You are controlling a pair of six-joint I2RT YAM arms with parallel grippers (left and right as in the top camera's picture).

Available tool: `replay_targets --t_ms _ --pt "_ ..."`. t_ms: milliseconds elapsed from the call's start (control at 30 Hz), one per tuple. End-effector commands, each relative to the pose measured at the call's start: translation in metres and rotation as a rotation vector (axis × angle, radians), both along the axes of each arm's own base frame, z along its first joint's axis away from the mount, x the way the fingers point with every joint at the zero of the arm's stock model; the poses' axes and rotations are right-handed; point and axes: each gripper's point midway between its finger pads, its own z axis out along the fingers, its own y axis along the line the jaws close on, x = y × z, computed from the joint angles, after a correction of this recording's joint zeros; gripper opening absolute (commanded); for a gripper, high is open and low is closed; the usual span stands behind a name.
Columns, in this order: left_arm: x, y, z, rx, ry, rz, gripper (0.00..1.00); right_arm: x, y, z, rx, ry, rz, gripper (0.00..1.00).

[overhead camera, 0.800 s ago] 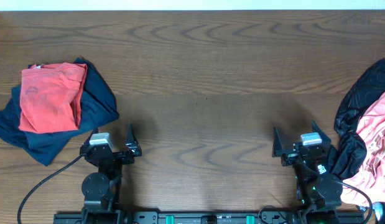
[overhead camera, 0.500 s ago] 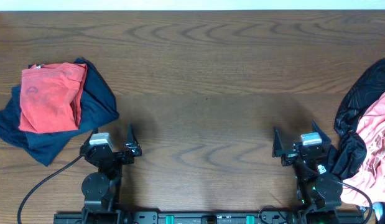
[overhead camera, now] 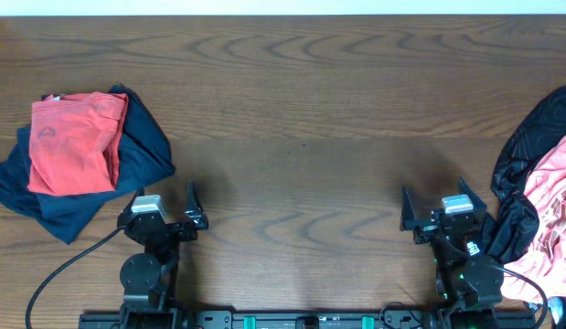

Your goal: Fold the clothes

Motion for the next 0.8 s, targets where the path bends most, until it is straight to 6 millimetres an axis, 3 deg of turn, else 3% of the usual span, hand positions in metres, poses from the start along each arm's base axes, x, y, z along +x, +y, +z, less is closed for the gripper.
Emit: replay_targets --t_ms 0,767 --pt "0.0004 0.0009 -0.0188 0.015 0.044 0.001 0.98 0.0 0.0004 -0.0025 -0.007 0.008 -0.001 0.99" --pt "0.0004 0.0009 -0.0187 0.015 0.043 0.001 0.98 0.0015 -0.0029 -0.0087 -0.009 0.036 -0.021 0.99"
